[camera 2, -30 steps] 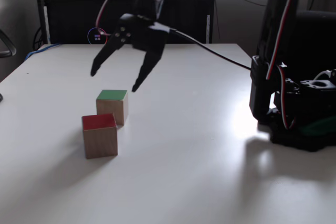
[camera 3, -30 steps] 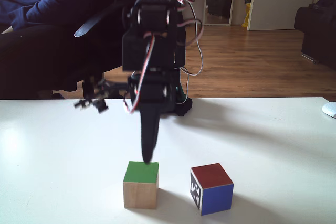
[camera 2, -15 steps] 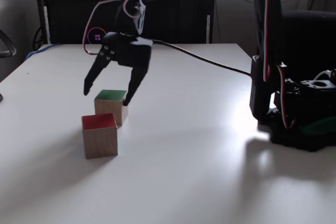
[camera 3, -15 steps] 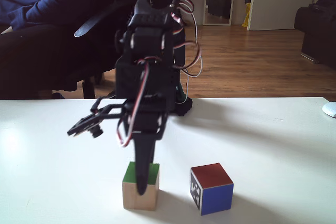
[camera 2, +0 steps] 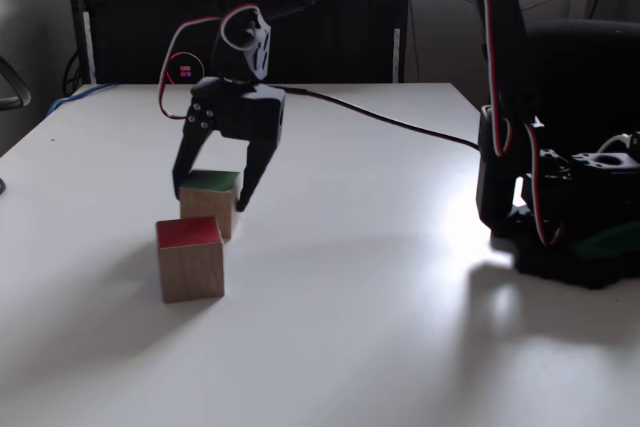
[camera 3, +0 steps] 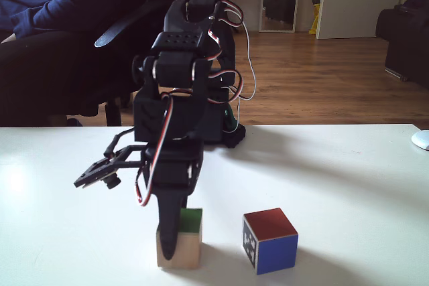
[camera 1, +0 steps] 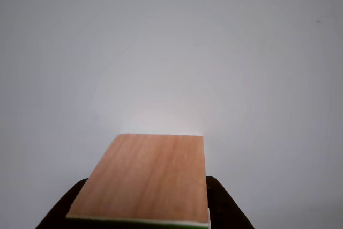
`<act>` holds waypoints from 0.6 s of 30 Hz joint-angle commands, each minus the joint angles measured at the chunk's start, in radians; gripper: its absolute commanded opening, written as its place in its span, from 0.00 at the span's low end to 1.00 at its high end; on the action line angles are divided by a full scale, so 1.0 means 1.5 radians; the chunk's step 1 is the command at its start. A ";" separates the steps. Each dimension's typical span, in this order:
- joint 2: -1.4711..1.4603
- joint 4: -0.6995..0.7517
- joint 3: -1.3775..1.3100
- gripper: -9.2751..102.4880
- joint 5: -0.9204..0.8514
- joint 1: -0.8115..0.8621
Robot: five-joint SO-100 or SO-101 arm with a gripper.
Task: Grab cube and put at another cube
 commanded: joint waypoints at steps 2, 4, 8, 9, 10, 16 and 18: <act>0.004 0.005 -0.036 0.28 0.000 -0.002; 0.005 0.005 -0.037 0.24 0.003 -0.002; 0.021 0.006 -0.038 0.18 0.012 0.000; 0.031 0.009 -0.037 0.18 0.014 -0.003; 0.044 0.015 -0.035 0.18 0.019 -0.008; 0.166 0.039 0.003 0.18 0.067 -0.064; 0.183 0.059 0.002 0.18 0.087 -0.091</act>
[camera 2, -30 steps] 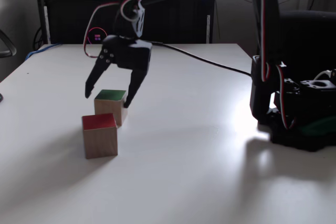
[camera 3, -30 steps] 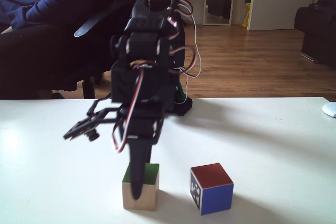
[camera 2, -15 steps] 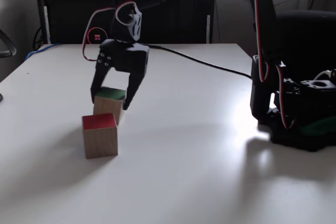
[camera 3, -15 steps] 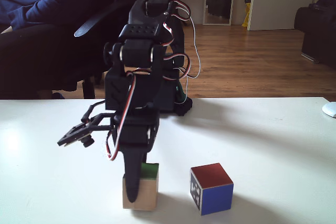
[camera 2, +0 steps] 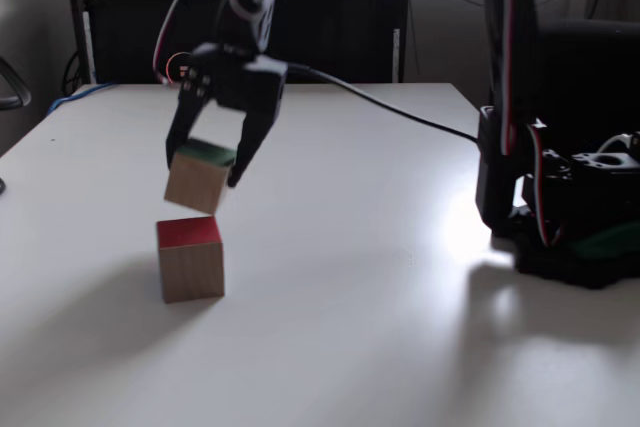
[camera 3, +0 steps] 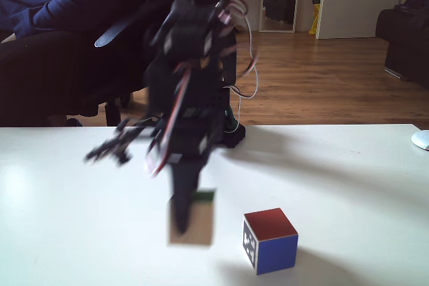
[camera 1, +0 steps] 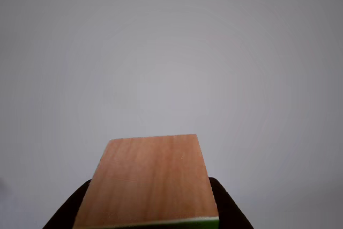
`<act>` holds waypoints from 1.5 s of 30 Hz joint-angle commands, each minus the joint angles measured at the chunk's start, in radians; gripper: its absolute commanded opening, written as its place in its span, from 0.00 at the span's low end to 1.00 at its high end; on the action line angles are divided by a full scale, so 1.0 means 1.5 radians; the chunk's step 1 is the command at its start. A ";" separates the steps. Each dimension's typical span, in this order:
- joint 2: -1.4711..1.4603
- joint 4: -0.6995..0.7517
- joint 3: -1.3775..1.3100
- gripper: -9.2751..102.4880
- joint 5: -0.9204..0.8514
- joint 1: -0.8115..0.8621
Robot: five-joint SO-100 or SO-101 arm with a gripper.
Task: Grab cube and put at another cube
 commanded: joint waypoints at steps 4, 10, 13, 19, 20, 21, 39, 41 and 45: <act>0.082 0.035 -0.009 0.18 0.057 -0.082; 0.074 0.039 -0.015 0.18 0.096 -0.151; 0.072 0.048 -0.026 0.19 0.116 -0.182; 0.052 0.071 -0.059 0.19 0.139 -0.213; 0.047 0.073 -0.066 0.19 0.139 -0.213; 0.040 0.077 -0.075 0.19 0.139 -0.211; -0.002 0.084 -0.112 0.19 0.109 -0.171; -0.003 0.085 -0.112 0.20 0.109 -0.174; -0.003 0.090 -0.109 0.24 0.111 -0.180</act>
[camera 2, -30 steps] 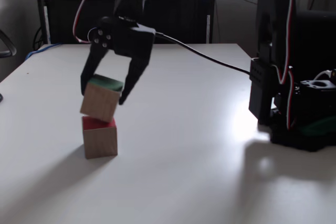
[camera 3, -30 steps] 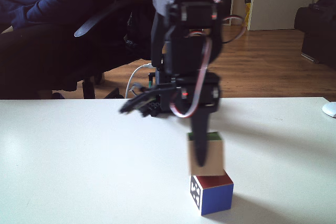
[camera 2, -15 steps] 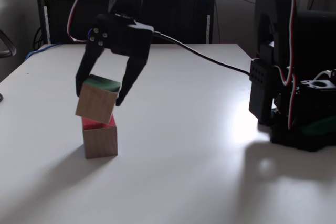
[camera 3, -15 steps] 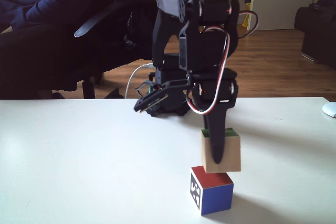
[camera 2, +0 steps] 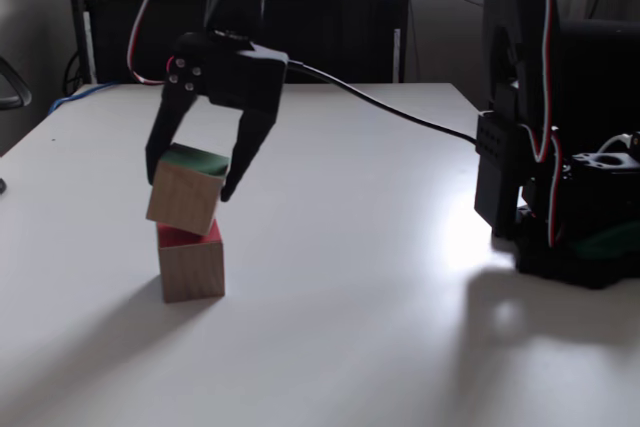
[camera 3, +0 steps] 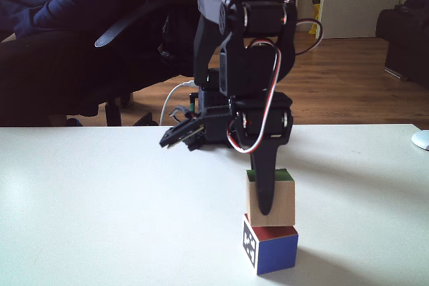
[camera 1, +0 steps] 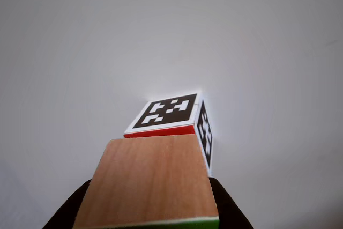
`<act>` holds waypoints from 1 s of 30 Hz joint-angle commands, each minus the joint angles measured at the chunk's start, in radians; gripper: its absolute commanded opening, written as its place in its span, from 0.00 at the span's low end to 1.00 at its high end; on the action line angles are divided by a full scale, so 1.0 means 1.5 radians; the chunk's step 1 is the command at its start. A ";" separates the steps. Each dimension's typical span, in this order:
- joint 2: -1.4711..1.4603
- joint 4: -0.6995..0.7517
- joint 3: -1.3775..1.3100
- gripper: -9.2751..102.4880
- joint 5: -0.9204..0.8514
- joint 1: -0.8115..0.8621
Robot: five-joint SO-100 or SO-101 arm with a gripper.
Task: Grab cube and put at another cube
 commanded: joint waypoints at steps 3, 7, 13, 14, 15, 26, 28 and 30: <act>0.002 0.005 -0.030 0.27 0.000 -0.014; -0.002 0.005 -0.025 0.33 0.002 -0.020; -0.003 0.006 -0.020 0.38 0.007 -0.027; -0.003 0.007 -0.020 0.38 0.008 -0.028; -0.003 0.008 -0.020 0.38 0.008 -0.030; 0.043 0.057 -0.032 0.40 0.020 -0.045; 0.070 0.072 -0.032 0.40 0.026 -0.049; 0.106 0.095 -0.032 0.40 0.029 -0.057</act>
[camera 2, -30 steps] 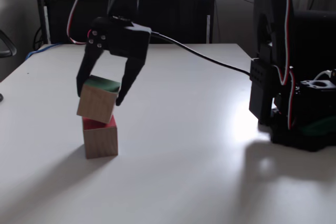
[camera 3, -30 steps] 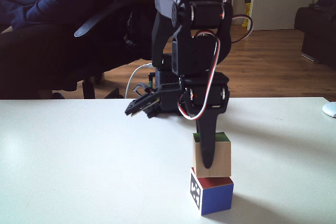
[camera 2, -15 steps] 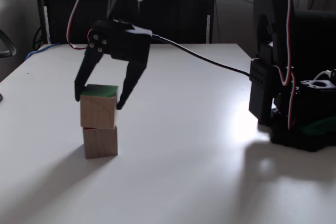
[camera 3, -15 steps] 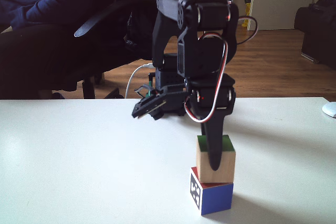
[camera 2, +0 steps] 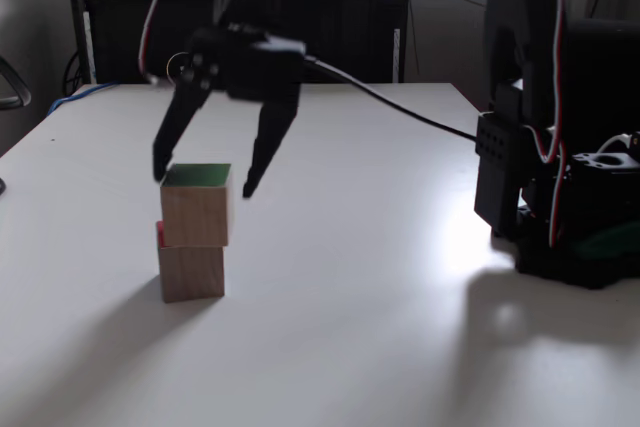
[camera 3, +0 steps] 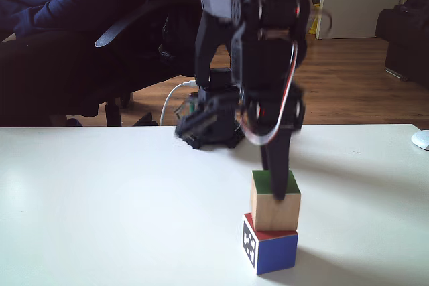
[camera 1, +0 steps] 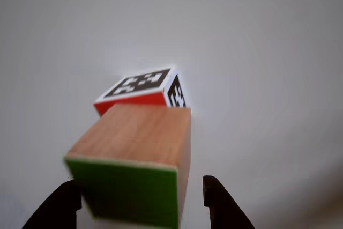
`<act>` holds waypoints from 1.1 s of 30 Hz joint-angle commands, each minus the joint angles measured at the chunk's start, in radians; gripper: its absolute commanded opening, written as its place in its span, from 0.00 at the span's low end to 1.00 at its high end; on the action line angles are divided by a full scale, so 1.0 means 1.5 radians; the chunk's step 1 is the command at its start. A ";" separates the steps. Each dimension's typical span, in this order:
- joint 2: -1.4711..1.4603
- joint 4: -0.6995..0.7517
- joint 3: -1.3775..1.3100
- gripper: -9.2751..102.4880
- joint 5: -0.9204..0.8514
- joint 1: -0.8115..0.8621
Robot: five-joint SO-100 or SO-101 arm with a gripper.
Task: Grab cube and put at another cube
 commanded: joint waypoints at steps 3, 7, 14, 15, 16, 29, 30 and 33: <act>0.176 0.040 0.032 0.41 0.005 -0.020; 0.431 -0.070 0.292 0.40 -0.012 -0.041; 0.631 -0.318 0.673 0.37 -0.021 -0.010; 0.656 -0.348 0.716 0.36 -0.030 0.000; 0.686 -0.371 0.754 0.34 -0.040 0.010; 1.230 -0.288 1.069 0.30 -0.115 0.028; 1.230 -0.287 1.076 0.29 -0.116 0.027; 1.230 -0.285 1.095 0.26 -0.125 0.024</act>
